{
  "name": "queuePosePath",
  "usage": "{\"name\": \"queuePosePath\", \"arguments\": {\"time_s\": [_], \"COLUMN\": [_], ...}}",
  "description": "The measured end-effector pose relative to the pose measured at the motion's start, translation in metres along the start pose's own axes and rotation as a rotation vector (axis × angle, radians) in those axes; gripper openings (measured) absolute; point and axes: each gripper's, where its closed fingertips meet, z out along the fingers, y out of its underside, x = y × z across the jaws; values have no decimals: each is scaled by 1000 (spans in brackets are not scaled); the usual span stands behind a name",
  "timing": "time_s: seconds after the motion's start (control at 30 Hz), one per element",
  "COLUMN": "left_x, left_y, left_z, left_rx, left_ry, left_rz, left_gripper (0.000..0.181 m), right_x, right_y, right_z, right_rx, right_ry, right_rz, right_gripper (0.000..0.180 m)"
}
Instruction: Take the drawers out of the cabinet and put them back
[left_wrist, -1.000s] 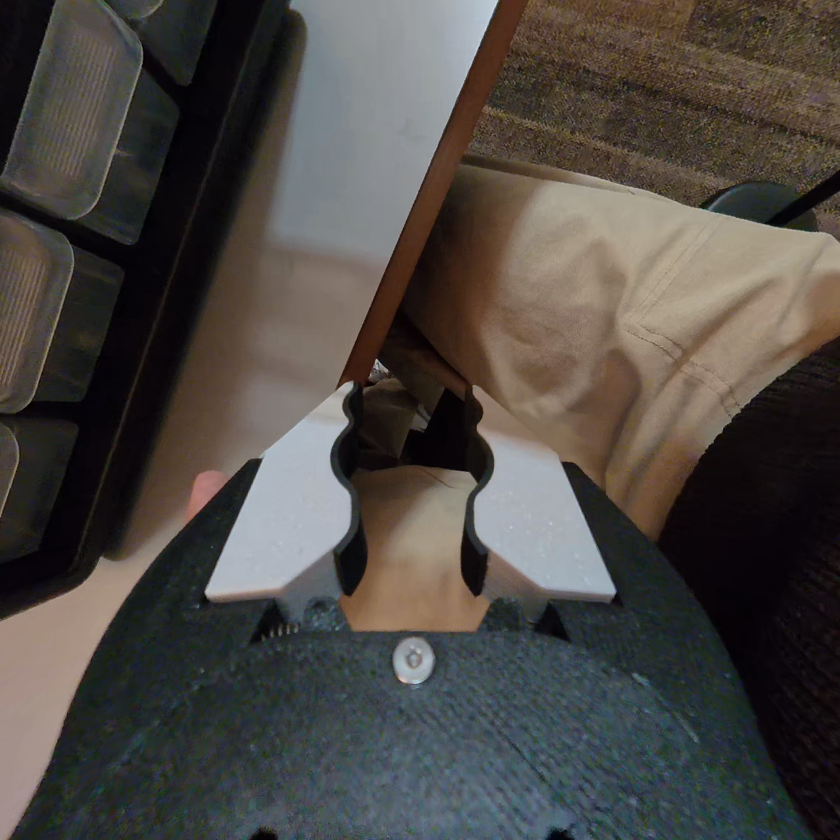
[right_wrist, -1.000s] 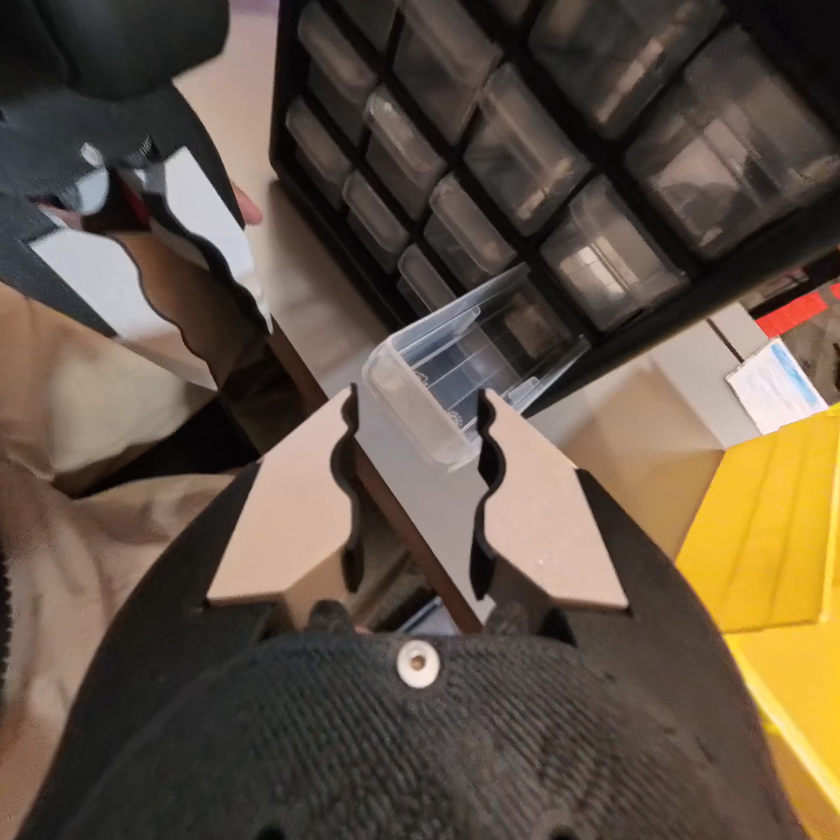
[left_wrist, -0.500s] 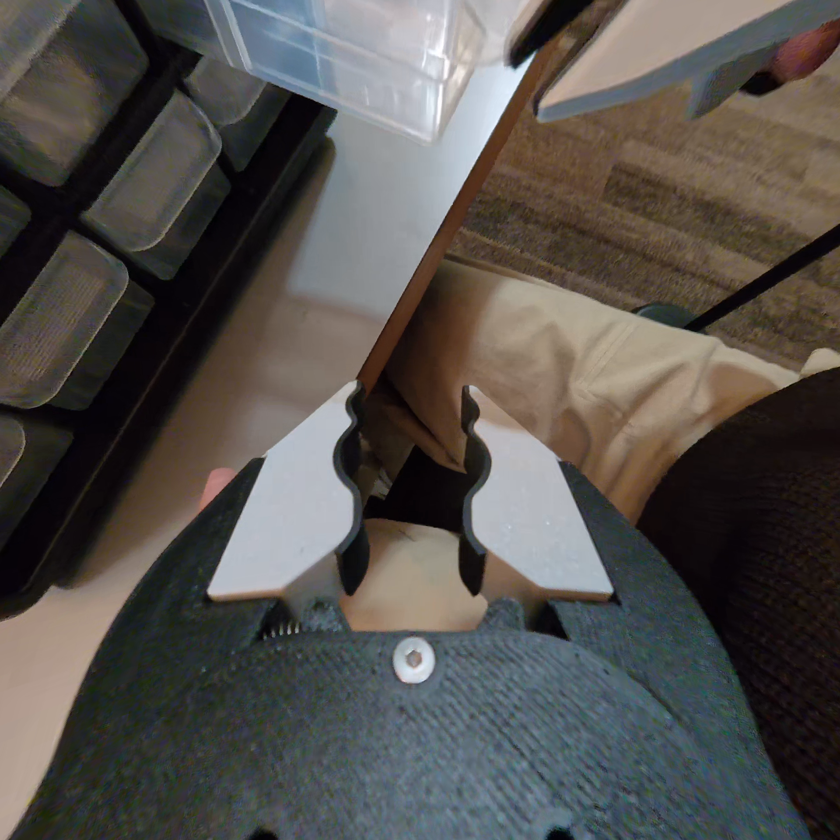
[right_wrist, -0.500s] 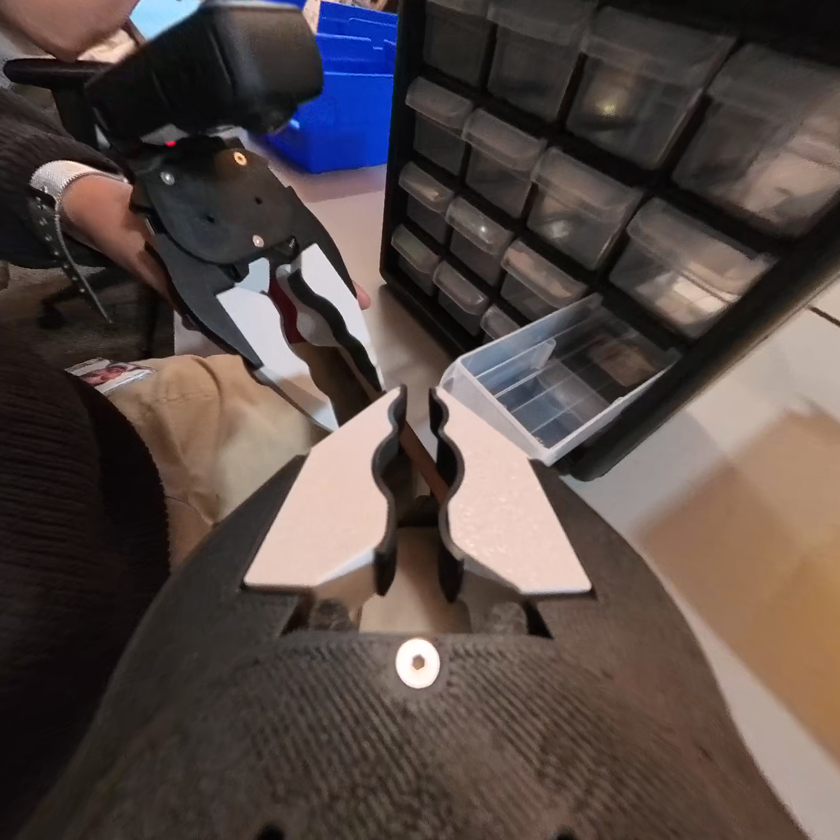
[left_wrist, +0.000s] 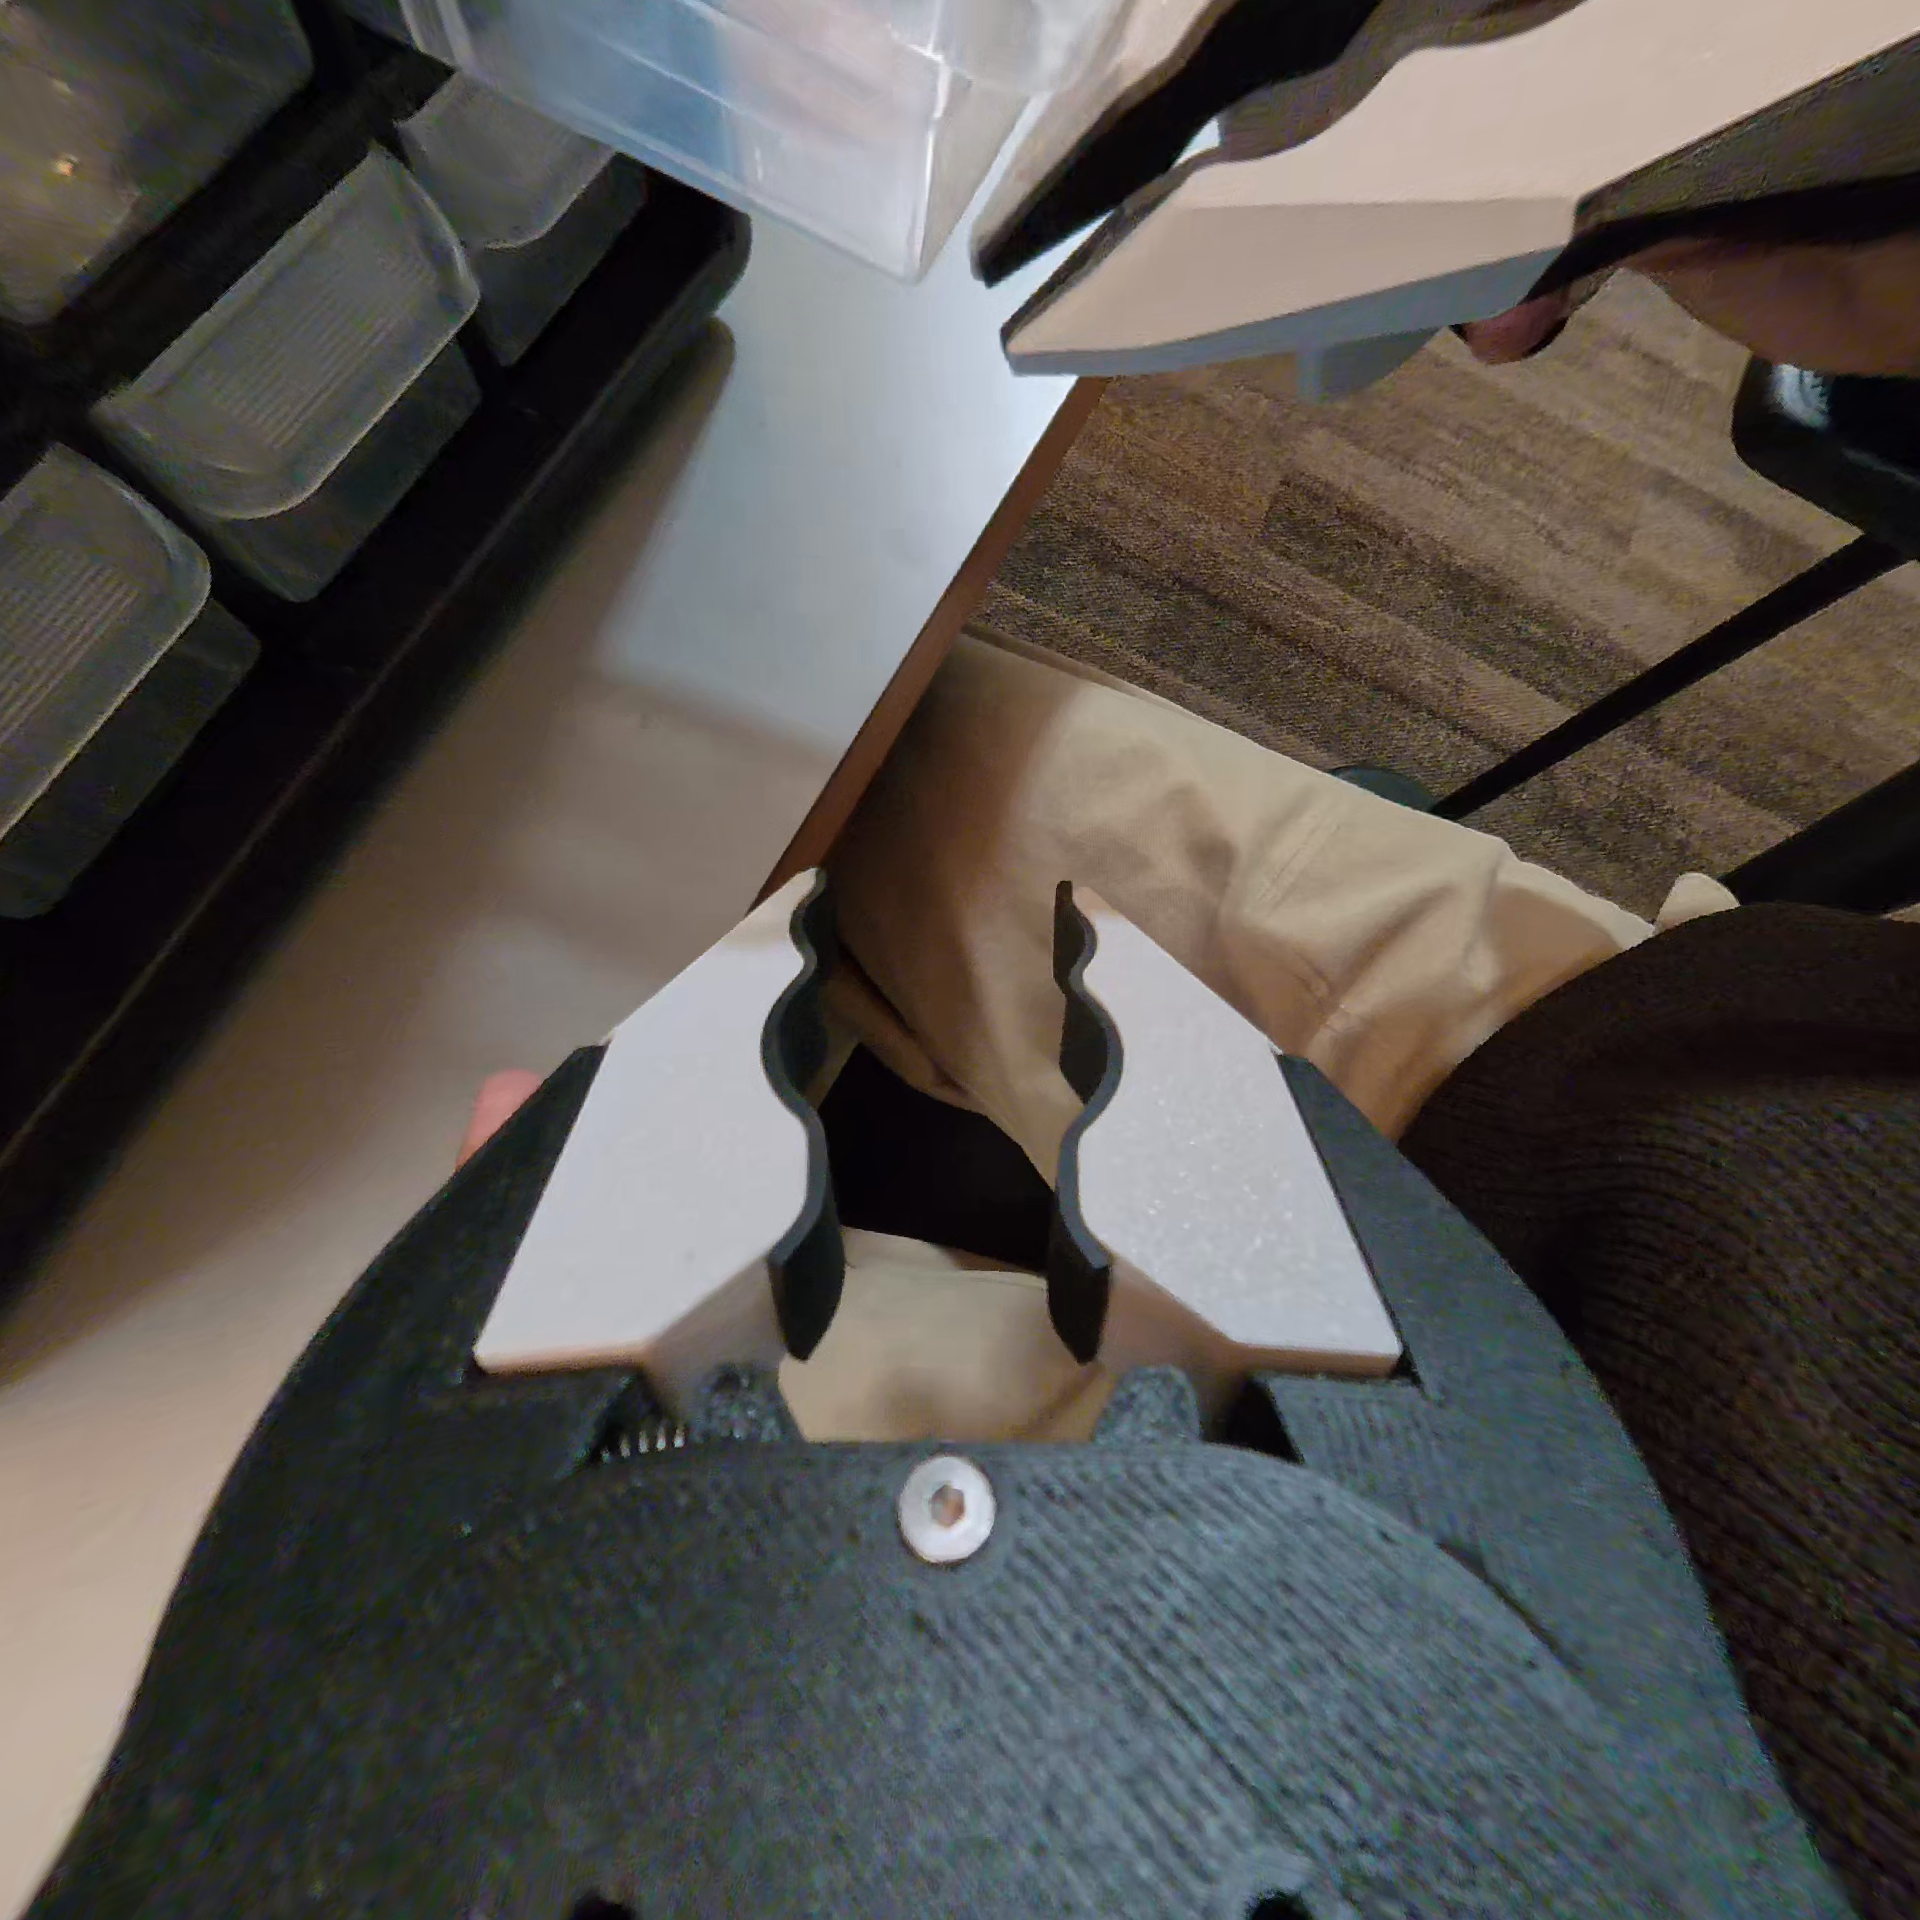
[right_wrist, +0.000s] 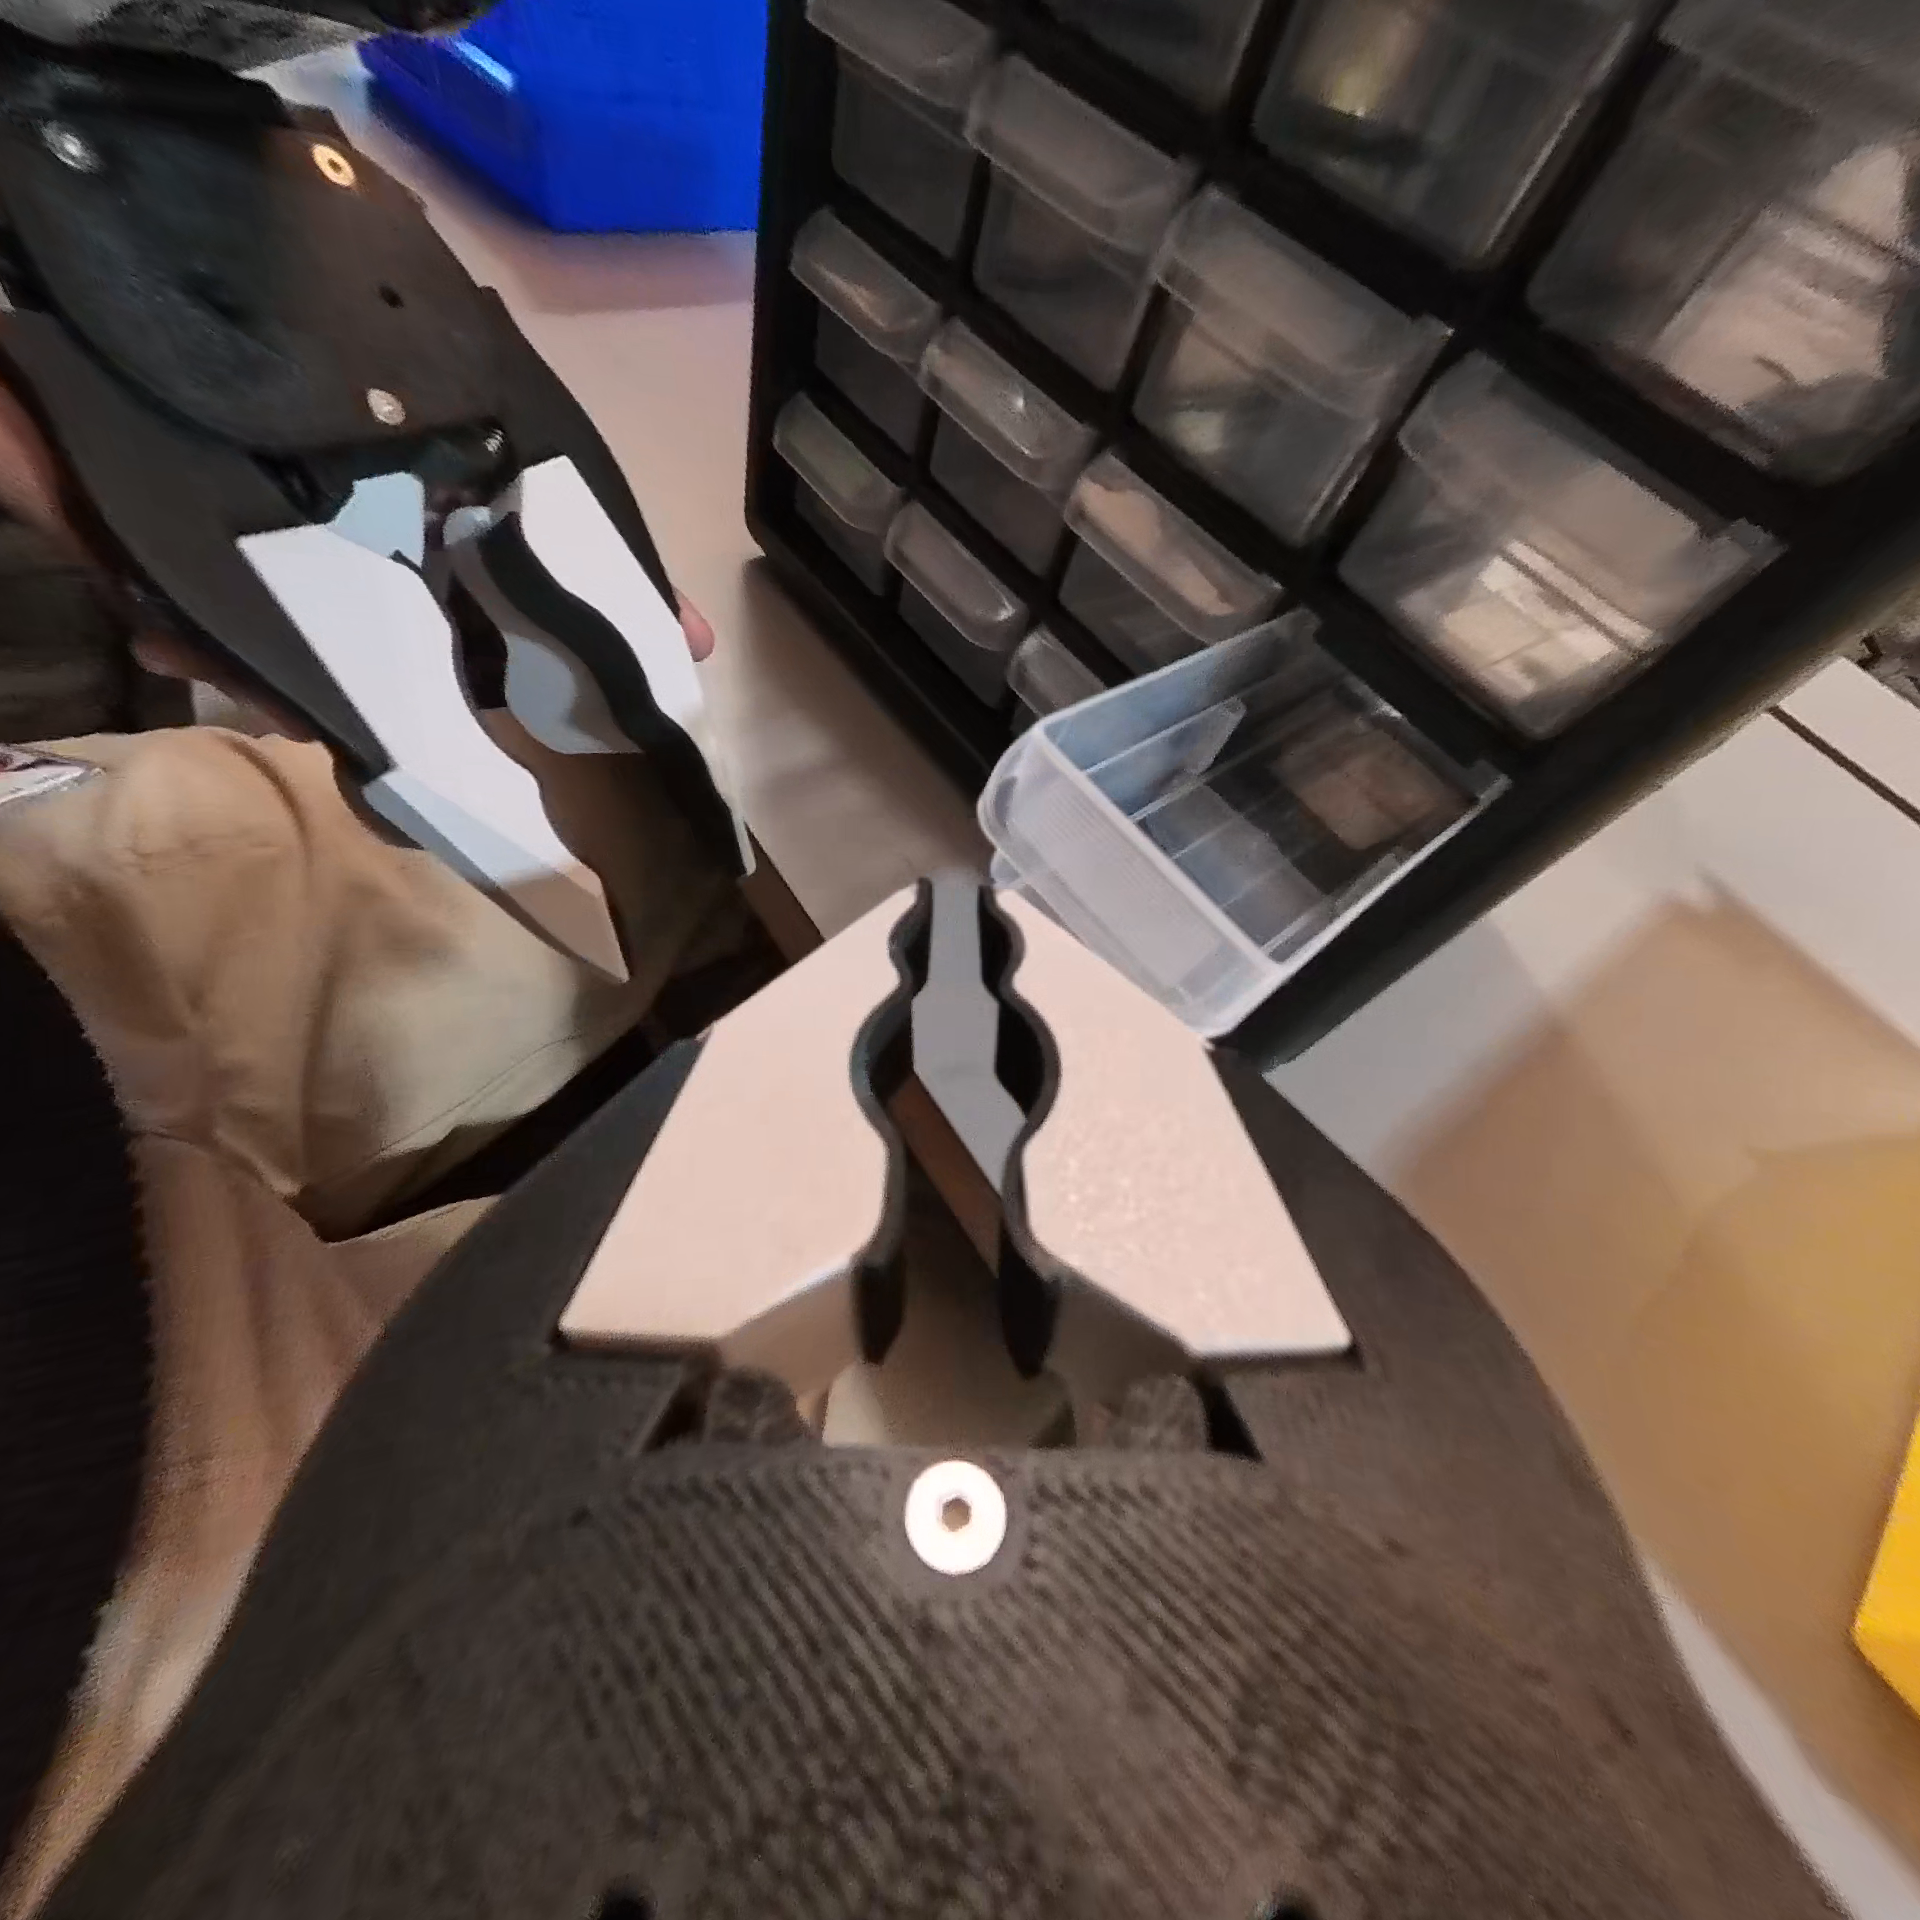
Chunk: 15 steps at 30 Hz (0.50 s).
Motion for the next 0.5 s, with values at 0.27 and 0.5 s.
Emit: {"name": "queuePosePath", "arguments": {"time_s": [0.27,0.5], "left_x": [-1,0], "left_y": [1,1], "left_z": [1,0], "left_rx": [-7,-4], "left_ry": [-5,-2], "left_rz": [-8,-11], "left_gripper": [38,38], "right_x": [17,29], "right_y": [1,-2], "right_z": [8,18], "right_rx": [5,15], "right_ry": [60,89], "right_rz": [38,61], "right_gripper": [20,30]}}
